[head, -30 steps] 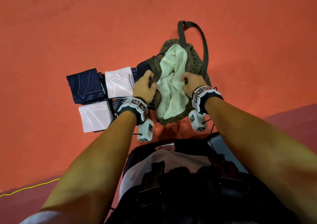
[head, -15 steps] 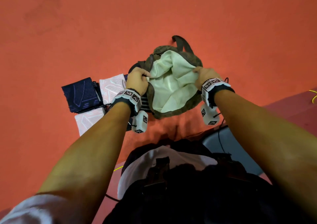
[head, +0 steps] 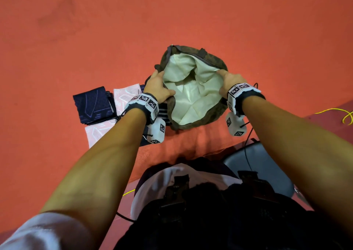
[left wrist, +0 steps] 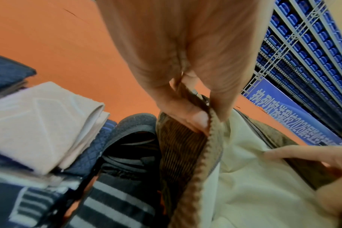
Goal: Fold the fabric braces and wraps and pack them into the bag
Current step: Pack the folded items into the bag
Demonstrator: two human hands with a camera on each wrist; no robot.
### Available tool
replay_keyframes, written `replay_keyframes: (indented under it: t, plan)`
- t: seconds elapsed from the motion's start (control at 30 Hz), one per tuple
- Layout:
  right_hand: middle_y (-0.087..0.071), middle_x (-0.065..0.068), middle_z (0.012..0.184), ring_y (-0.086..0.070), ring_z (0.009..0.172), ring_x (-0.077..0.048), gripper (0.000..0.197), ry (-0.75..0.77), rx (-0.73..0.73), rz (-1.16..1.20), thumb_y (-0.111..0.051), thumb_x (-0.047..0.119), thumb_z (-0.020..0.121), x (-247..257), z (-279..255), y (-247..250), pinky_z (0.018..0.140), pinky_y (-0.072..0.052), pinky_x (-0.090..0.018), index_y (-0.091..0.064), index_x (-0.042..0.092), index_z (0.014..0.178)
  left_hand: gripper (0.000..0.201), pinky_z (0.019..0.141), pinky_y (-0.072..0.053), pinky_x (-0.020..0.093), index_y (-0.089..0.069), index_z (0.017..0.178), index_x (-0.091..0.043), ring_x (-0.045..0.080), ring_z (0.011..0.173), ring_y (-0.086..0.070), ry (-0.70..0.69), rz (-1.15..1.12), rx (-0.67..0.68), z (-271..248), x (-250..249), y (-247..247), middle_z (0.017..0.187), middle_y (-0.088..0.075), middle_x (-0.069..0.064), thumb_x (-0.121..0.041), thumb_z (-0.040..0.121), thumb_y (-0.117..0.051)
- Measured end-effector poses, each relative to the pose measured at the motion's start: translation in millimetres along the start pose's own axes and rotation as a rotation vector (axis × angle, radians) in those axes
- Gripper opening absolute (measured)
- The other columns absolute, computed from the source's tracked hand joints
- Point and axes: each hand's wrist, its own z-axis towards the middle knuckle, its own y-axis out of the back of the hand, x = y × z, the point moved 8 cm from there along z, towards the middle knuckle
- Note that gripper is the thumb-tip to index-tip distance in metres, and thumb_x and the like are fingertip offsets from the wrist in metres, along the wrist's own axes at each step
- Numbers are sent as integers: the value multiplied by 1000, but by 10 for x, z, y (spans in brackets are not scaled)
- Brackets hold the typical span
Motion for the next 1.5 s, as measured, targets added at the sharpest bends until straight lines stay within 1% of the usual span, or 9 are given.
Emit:
replay_keyframes:
  t: [0.3,0.4,0.6,1.0,1.13,1.27,1.33,1.43,1.5]
  plan:
    - [-55,-17,88,-59,79,-39,78,36,-40,78,-46,2,89,207,-69,-45,63,-49,-40,-24,41,153,85,111,-31,27,-25,156,-11,26,145,-31,0,106,-16,-171,108,-38,163,-19,7,-8,84,-70]
    - [-50,-12,78,-60,79,-39,77,43,-41,103,-47,1,89,293,-103,-98,64,-49,-39,-25,38,152,85,112,-27,27,-22,156,-9,27,145,-31,19,91,-6,-225,138,-97,161,-23,11,-10,86,-70]
    - [-43,-7,73,-55,73,-35,80,70,-45,127,-48,0,88,384,-172,-70,63,-48,-38,-22,36,155,80,102,-38,30,-42,143,-12,28,127,-46,-8,80,15,-268,45,-113,137,-47,10,-19,73,-81]
    - [-53,-14,86,-56,75,-35,80,61,-70,42,-51,2,89,308,-323,418,63,-47,-37,-20,27,157,86,112,-31,27,-22,156,-12,26,147,-28,-56,139,-22,-212,-477,292,164,-20,7,3,80,-60]
    - [-50,-13,74,-57,77,-37,72,17,-68,17,-54,-4,83,139,-391,609,65,-46,-40,-32,16,149,87,120,-24,28,-17,158,-10,24,152,-18,-46,135,-60,-128,-510,480,166,-12,9,5,81,-53]
    - [-59,-22,90,-61,88,-38,97,-68,-26,-47,-71,-15,64,-86,-481,727,53,-42,-43,-33,16,148,90,119,-27,29,-18,158,-11,23,151,-21,-74,89,-59,-110,-446,478,166,-15,7,6,78,-54]
    - [-61,-26,98,-61,94,-39,91,-100,-43,-17,-70,-14,66,-249,-399,735,61,-49,-44,-37,13,146,91,118,-25,23,-19,158,-11,22,151,-21,-85,66,-43,-135,-434,386,166,-16,7,6,76,-56]
    - [-49,-25,142,-49,129,-41,62,-156,-136,94,-62,8,91,-454,-307,814,101,-42,-47,-41,14,149,93,116,-19,17,-20,158,-11,21,151,-19,-105,20,-6,-149,-483,249,166,-15,8,6,76,-59]
    - [-45,-23,146,-46,133,-40,59,-164,-168,114,-60,12,94,-490,-284,888,106,-38,-47,-41,15,150,93,113,-16,12,-18,158,-12,19,152,-16,-109,4,7,-127,-528,210,166,-13,8,4,77,-60]
